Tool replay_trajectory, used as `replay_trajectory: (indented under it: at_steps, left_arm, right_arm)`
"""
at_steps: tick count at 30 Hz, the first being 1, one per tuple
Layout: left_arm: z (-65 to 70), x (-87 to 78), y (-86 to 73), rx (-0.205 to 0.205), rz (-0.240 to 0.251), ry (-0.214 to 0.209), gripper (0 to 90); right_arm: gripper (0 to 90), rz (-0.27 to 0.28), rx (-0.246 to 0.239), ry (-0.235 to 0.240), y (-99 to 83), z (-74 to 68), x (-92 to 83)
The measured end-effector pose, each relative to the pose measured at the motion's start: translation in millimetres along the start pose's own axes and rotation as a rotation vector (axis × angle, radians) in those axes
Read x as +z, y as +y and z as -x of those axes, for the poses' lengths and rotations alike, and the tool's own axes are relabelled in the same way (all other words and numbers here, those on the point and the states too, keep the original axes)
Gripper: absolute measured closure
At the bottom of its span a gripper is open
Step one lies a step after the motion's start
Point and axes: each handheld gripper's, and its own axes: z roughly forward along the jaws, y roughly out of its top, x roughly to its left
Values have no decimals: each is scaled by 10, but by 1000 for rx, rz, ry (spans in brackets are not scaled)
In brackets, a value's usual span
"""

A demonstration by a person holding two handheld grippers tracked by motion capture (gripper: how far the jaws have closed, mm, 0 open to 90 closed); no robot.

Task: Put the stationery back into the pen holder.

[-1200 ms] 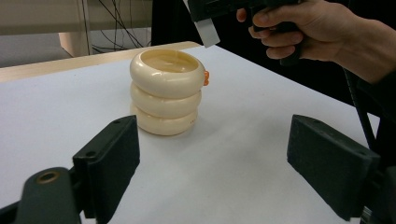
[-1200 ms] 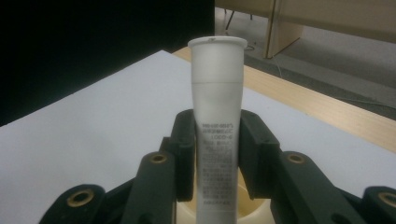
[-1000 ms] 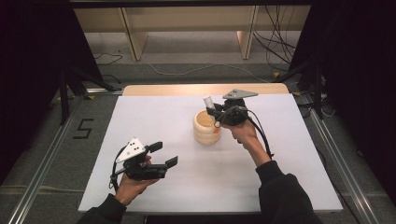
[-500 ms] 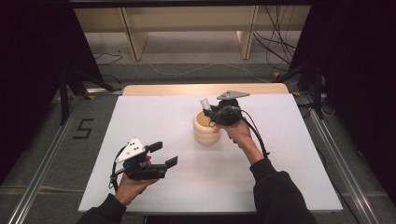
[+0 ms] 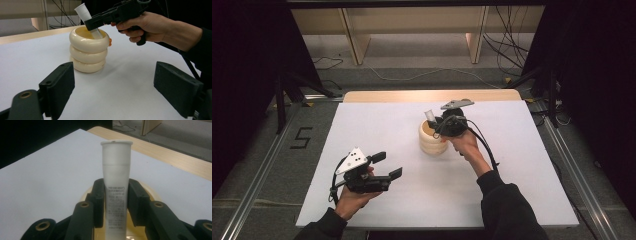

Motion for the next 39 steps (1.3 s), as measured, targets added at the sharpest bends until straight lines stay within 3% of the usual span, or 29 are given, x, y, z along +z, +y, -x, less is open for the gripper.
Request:
replay_trajectory:
  at_steps: [19, 21, 23, 28, 39]
  left_arm:
    - [-4, 0, 1, -2, 3, 1, 166]
    - [-1, 0, 1, -3, 4, 0, 166]
    - [0, 1, 0, -5, 3, 0, 166]
    - [1, 2, 0, -1, -1, -1, 166]
    - [2, 4, -2, -1, -2, 0, 166]
  right_arm:
    - [674, -85, -3, 3, -54, 6, 54]
    - [466, -77, 16, 13, -29, 15, 23]
    - [389, -60, 23, 17, -4, 14, -27]
    - [324, 5, 24, 43, 69, 20, -213]
    - [289, 47, -7, 26, 119, -30, -505]
